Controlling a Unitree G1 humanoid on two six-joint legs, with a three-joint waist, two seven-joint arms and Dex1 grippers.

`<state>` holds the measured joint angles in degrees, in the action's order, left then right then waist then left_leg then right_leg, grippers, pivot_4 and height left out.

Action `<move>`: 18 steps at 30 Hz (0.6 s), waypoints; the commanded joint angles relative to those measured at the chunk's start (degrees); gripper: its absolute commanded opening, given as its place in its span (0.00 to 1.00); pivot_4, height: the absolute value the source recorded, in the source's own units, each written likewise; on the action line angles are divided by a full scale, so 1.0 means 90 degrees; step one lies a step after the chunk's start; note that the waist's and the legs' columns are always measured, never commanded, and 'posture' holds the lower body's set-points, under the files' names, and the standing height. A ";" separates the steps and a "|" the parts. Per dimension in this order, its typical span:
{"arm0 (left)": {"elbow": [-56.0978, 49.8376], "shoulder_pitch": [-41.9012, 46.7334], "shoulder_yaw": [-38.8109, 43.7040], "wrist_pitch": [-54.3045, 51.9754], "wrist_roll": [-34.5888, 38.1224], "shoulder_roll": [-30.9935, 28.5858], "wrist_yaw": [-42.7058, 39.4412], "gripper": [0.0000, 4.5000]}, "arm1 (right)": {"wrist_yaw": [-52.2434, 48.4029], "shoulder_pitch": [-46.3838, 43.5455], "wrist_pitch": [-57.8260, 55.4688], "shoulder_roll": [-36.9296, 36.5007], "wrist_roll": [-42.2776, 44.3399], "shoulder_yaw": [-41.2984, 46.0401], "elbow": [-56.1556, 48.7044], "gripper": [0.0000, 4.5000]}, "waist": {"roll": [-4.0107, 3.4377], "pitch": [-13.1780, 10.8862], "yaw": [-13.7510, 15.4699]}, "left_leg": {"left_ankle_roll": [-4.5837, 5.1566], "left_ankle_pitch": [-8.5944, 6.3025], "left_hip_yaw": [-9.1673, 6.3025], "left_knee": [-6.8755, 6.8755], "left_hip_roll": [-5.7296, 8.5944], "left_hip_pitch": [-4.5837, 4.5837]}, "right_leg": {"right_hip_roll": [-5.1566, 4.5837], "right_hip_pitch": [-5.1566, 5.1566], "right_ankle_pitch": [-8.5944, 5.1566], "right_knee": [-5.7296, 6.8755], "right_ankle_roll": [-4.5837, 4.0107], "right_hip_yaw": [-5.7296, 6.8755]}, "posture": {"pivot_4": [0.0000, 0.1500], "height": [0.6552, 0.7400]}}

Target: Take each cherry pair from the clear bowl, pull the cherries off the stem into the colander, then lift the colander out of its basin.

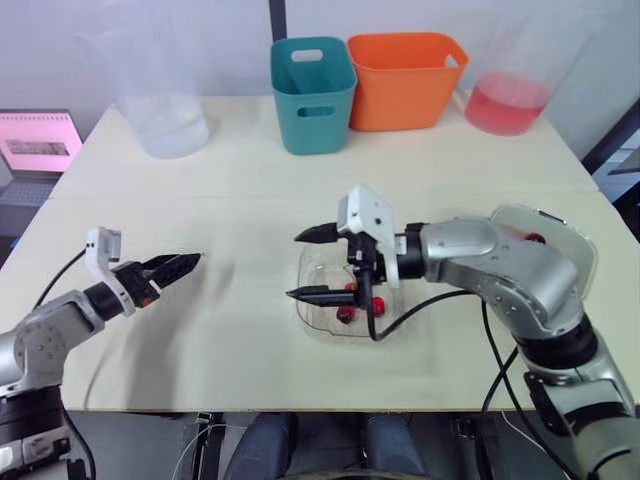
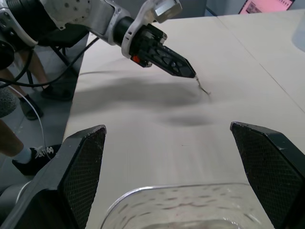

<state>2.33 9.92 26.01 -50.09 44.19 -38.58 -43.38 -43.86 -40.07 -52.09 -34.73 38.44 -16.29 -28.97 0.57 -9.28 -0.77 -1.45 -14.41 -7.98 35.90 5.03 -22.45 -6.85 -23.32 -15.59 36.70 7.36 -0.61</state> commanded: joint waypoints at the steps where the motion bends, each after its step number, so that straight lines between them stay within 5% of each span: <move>1: -0.0048 0.0129 0.0076 0.0258 -0.0106 -0.0265 -0.0125 0.99 | 0.0011 0.0045 0.0031 -0.0053 -0.0003 0.0332 -0.0152 1.00 | 0.0000 0.0000 0.0001 | 0.0000 0.0000 0.0000 -0.0001 0.0000 0.0000 | 0.0000 0.0000 0.0000 0.0000 0.0000 0.0000 | 1.00 1.00; 7: -0.0440 0.0079 -0.0275 0.0868 -0.0607 -0.0944 -0.0630 0.99 | 0.0185 0.0451 0.0026 -0.0201 0.0108 0.1092 -0.0009 1.00 | 0.0000 0.0000 0.0010 | 0.0000 -0.0001 0.0005 -0.0004 0.0001 0.0000 | -0.0001 0.0000 0.0000 -0.0005 0.0000 -0.0005 | 1.00 1.00; 18: -0.2608 0.1051 -0.0991 0.0627 0.0127 -0.1375 -0.1277 0.99 | 0.0513 0.1941 -0.0280 -0.1248 0.1017 0.4614 0.0432 1.00 | -0.0002 0.0001 0.0120 | -0.0001 -0.0001 0.0019 -0.0024 0.0002 0.0001 | -0.0003 0.0015 0.0004 -0.0045 -0.0006 -0.0014 | 1.00 1.00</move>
<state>-19.47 18.37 16.79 -44.12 44.23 -49.62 -54.08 -38.66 -22.72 -54.49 -44.79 45.51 21.88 -23.80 0.55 -9.27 0.30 -1.45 -14.42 -7.78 35.67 5.02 -22.42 -6.85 -23.19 -15.55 36.30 7.30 -0.75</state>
